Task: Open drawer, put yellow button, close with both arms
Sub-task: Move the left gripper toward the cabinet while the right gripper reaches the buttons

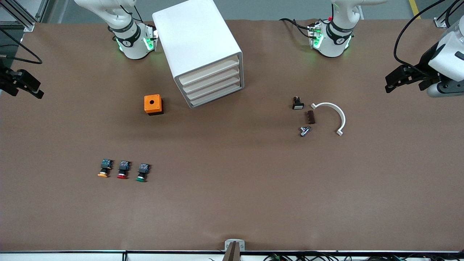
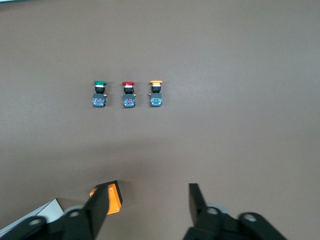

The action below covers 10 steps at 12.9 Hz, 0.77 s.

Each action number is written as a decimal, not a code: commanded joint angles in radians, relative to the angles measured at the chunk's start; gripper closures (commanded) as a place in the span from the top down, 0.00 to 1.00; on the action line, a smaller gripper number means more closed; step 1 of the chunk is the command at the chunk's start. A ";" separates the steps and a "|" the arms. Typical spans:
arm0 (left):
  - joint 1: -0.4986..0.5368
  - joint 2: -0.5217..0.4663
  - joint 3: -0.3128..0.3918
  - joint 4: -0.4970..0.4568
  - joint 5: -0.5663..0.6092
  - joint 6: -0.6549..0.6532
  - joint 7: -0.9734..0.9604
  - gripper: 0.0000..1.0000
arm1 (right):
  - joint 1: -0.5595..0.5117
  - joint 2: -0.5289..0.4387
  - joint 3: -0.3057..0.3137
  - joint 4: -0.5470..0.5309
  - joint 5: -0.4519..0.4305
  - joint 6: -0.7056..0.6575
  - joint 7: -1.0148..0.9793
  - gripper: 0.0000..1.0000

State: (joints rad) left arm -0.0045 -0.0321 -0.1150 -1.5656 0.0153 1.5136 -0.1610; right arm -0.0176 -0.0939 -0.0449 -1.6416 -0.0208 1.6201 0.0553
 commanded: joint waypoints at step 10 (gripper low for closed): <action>-0.025 0.223 -0.014 0.058 -0.017 -0.003 -0.002 1.00 | -0.019 0.022 0.004 0.000 0.018 -0.005 -0.028 0.99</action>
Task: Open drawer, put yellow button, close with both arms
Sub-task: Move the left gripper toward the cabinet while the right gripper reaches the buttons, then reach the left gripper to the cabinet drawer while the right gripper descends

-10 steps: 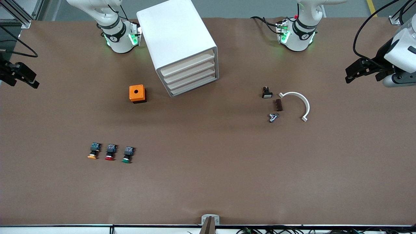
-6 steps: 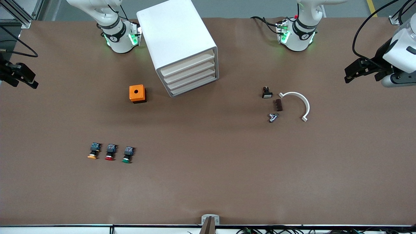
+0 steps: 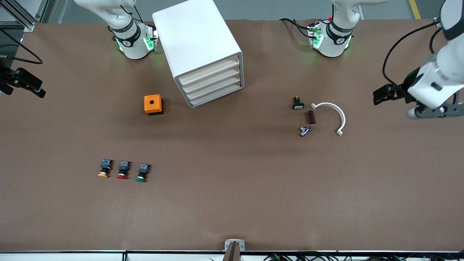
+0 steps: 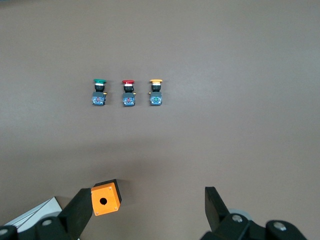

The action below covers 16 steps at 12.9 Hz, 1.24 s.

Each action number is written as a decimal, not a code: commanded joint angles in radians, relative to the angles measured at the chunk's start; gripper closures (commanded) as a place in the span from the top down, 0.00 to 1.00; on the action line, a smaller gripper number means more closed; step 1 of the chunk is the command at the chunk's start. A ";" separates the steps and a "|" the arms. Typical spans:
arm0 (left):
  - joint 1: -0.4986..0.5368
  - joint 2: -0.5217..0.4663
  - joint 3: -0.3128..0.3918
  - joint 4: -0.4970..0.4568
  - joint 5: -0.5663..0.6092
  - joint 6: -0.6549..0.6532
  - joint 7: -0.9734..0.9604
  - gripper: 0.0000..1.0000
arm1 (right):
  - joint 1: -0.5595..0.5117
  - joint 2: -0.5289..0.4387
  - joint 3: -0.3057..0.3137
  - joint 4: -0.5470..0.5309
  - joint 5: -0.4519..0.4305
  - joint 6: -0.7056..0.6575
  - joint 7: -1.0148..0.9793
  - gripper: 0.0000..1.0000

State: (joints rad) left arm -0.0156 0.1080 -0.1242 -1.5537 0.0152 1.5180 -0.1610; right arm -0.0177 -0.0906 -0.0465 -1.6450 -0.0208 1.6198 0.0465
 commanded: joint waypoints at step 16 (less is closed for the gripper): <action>-0.328 0.456 -0.012 0.129 -0.296 -0.009 -1.236 1.00 | -0.045 0.590 0.005 -0.033 0.081 0.348 -0.005 0.99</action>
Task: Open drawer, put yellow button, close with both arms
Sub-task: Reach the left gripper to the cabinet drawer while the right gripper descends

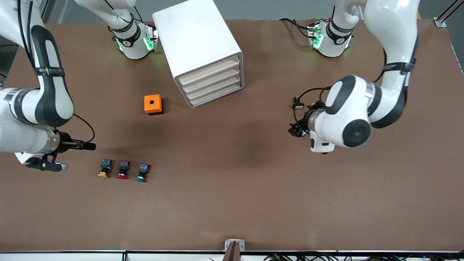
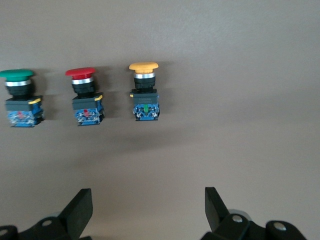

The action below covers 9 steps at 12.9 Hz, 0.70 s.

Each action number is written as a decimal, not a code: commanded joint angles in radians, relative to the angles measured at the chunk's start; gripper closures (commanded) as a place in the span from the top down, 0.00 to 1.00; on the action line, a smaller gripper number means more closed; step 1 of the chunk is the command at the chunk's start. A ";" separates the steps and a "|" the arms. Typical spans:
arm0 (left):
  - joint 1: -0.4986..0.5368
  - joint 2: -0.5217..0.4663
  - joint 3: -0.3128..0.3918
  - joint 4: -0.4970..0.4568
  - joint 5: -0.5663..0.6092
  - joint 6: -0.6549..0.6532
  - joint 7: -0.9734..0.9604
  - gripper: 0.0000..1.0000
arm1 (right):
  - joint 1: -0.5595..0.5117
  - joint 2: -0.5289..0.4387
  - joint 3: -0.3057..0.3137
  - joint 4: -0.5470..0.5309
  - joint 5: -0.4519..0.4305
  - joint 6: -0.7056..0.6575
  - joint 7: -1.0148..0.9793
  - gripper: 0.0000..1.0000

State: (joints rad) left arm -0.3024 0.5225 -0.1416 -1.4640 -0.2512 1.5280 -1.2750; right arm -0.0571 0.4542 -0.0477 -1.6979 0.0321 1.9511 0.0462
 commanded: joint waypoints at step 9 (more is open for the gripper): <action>-0.123 0.168 0.011 0.047 -0.530 0.058 -0.804 0.99 | -0.003 0.218 0.008 0.027 0.092 0.186 -0.008 0.99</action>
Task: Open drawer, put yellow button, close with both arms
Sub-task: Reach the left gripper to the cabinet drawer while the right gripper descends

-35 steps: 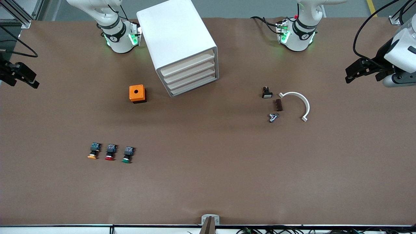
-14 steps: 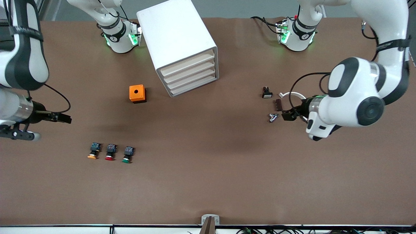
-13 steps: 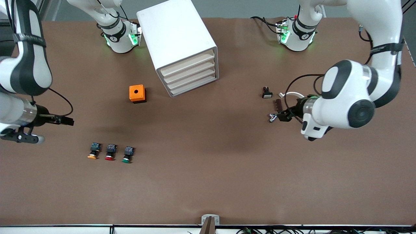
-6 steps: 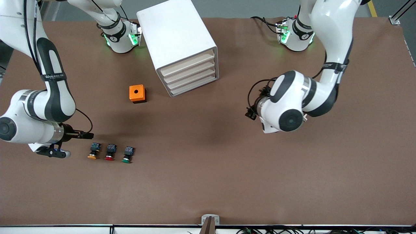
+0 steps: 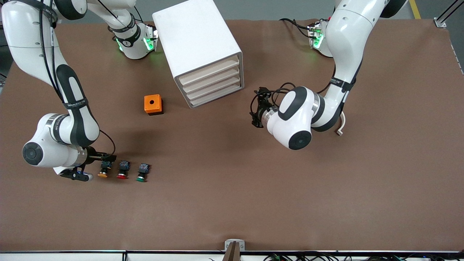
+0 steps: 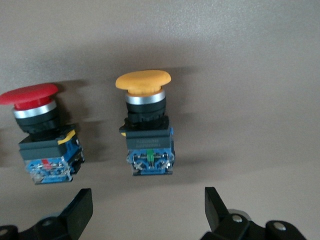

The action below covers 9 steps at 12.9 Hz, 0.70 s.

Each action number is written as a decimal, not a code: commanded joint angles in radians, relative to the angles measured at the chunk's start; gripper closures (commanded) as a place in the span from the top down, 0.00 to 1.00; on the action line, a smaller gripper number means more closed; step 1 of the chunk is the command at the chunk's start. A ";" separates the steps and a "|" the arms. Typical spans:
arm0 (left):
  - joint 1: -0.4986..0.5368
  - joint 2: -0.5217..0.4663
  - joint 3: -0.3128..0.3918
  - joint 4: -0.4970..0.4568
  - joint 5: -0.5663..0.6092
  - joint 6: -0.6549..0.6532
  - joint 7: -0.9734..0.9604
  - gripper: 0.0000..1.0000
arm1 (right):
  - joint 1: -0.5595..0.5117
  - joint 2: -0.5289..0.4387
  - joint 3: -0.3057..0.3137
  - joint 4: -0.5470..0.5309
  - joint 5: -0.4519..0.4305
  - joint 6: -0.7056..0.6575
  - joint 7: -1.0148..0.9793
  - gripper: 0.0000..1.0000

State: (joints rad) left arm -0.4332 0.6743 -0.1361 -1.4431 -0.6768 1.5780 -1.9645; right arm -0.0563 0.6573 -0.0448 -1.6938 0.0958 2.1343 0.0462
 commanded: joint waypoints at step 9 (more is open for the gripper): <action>-0.093 0.070 -0.002 0.026 -0.346 -0.012 -0.514 0.90 | -0.008 0.059 0.005 0.040 0.039 0.067 -0.017 0.85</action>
State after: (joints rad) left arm -0.4998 0.7097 -0.1406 -1.4393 -1.0013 1.5836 -2.4578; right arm -0.0567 0.6984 -0.0432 -1.6823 0.1048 2.2053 0.0462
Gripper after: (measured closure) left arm 0.093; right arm 0.093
